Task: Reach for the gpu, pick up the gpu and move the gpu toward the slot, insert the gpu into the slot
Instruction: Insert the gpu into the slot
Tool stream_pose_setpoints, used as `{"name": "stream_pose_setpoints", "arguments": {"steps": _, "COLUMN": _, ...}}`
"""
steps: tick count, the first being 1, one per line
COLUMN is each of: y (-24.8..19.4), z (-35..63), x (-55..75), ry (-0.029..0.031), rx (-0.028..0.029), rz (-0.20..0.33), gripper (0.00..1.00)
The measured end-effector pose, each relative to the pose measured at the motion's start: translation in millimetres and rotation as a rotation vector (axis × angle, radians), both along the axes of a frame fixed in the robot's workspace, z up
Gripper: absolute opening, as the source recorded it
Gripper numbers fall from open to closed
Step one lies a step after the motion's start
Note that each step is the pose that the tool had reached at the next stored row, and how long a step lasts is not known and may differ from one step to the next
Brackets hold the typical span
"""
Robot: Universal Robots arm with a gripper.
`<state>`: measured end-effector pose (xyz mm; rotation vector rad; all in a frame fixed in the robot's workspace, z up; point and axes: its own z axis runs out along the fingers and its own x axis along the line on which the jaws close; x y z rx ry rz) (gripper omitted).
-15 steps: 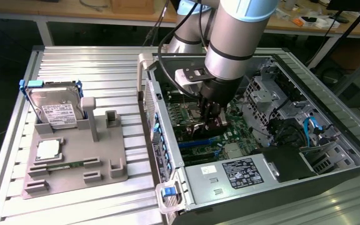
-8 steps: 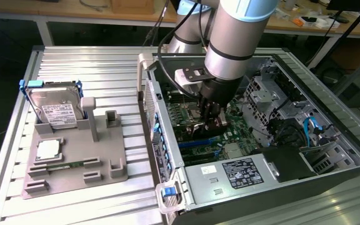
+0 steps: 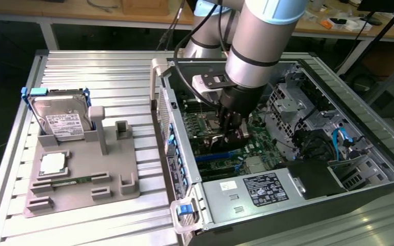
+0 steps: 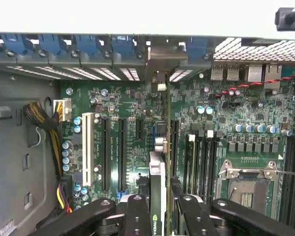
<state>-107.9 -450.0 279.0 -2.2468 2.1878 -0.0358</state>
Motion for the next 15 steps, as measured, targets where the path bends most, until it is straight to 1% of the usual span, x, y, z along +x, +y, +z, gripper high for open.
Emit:
{"name": "stream_pose_setpoints", "arguments": {"steps": 2, "y": -2.2, "z": -0.1, "x": 0.6, "ry": 0.0085, "rx": 0.0004, "rz": 0.0, "gripper": 0.27}}
{"name": "stream_pose_setpoints", "arguments": {"steps": 3, "y": -3.4, "z": -0.3, "x": 0.8, "ry": 0.014, "rx": 0.0004, "rz": -0.001, "gripper": 0.27}}
{"name": "stream_pose_setpoints", "arguments": {"steps": 5, "y": -3.5, "z": -0.3, "x": 0.7, "ry": 0.0148, "rx": 0.0004, "rz": -0.002, "gripper": 0.27}}
{"name": "stream_pose_setpoints", "arguments": {"steps": 8, "y": -3.6, "z": -1.3, "x": 0.6, "ry": 0.0148, "rx": 0.0039, "rz": -0.002, "gripper": 0.27}}
{"name": "stream_pose_setpoints", "arguments": {"steps": 10, "y": -3.6, "z": -2.9, "x": 0.6, "ry": 0.0149, "rx": 0.0093, "rz": -0.002, "gripper": 0.27}}
{"name": "stream_pose_setpoints", "arguments": {"steps": 12, "y": -3.5, "z": -4.5, "x": 0.6, "ry": 0.0149, "rx": 0.0164, "rz": -0.002, "gripper": 0.27}}
{"name": "stream_pose_setpoints", "arguments": {"steps": 15, "y": -3.4, "z": -5.4, "x": 0.6, "ry": 0.0148, "rx": 0.0212, "rz": -0.002, "gripper": 0.27}}
